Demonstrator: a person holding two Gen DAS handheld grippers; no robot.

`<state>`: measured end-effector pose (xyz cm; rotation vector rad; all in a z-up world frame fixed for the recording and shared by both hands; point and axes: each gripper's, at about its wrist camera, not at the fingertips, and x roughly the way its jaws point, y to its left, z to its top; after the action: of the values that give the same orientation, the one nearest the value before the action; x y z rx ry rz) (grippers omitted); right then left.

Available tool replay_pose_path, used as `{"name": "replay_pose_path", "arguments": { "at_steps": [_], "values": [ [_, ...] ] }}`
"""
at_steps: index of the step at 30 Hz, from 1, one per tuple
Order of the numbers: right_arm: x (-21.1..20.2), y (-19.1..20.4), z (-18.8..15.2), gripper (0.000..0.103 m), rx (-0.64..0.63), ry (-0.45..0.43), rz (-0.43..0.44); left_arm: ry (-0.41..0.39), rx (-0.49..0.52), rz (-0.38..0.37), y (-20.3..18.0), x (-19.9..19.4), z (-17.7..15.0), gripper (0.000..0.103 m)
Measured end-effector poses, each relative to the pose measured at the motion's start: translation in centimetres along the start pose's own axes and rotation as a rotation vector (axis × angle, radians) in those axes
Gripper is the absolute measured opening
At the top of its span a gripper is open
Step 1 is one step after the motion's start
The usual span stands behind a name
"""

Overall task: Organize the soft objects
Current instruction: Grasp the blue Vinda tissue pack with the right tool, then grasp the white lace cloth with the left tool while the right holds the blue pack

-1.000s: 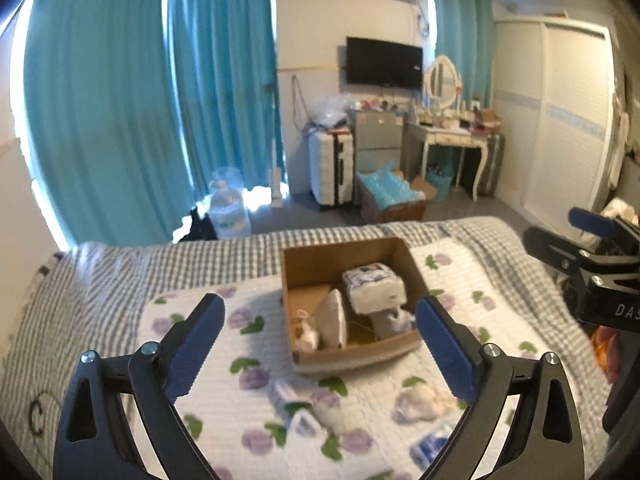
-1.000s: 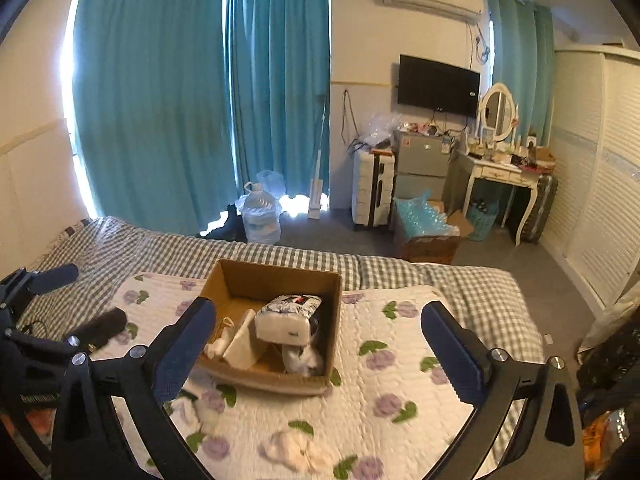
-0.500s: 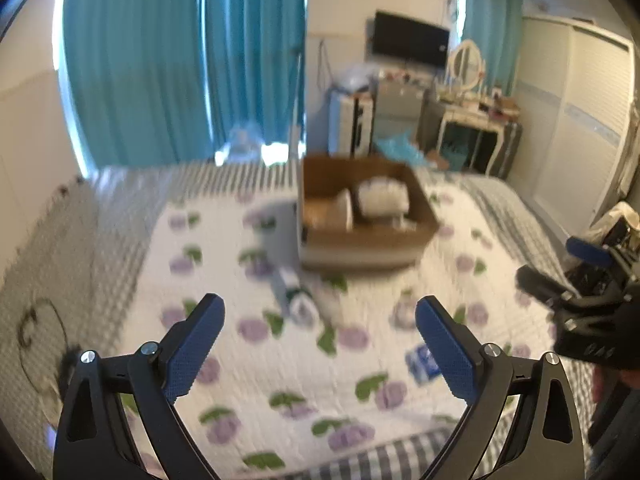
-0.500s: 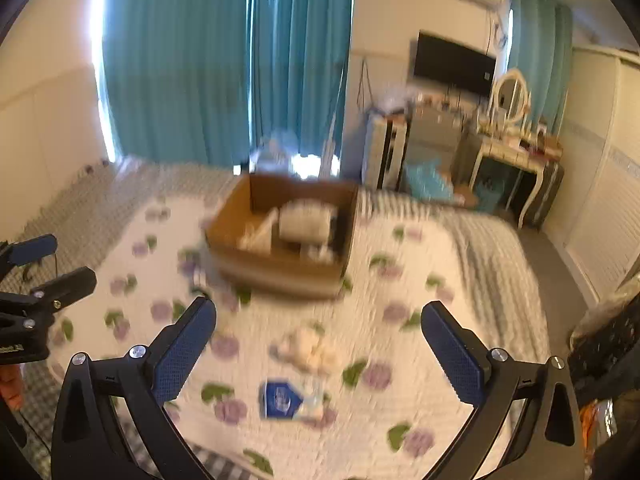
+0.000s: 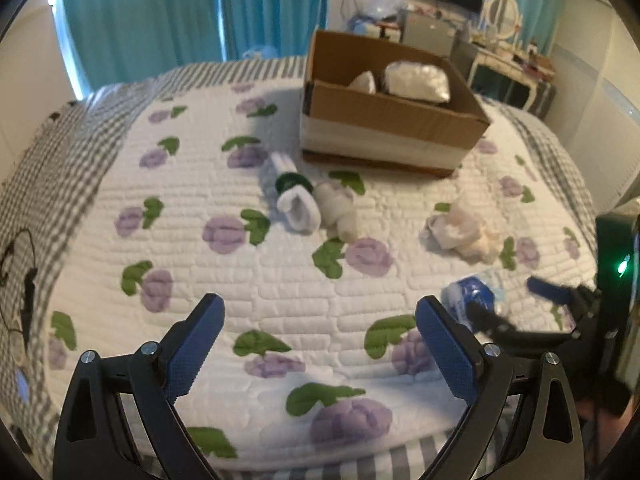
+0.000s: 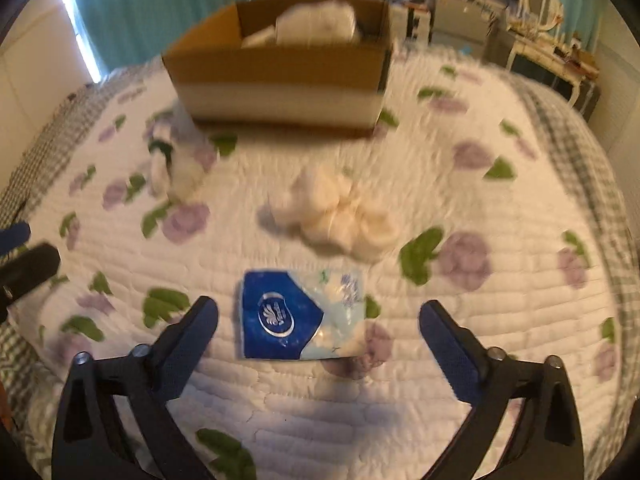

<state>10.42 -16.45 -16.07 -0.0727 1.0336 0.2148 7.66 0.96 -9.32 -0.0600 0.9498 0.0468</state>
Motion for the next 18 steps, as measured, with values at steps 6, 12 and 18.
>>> {"name": "replay_pose_path", "arguments": {
  "at_steps": [6,12,18],
  "values": [
    [4.1,-0.1,-1.0,0.074,-0.001,0.094,0.082,0.053,-0.047,-0.014,-0.6,2.1,0.9,0.098],
    [2.0,-3.4,0.5,0.074,0.038,0.001,0.063,0.068,-0.025,-0.059,-3.4,4.0,2.6,0.098],
    [-0.6,-9.1,2.9,0.074,0.094,-0.081,-0.019,0.116,0.009,-0.102,-7.6,7.3,3.4,0.098]
  ]
}}
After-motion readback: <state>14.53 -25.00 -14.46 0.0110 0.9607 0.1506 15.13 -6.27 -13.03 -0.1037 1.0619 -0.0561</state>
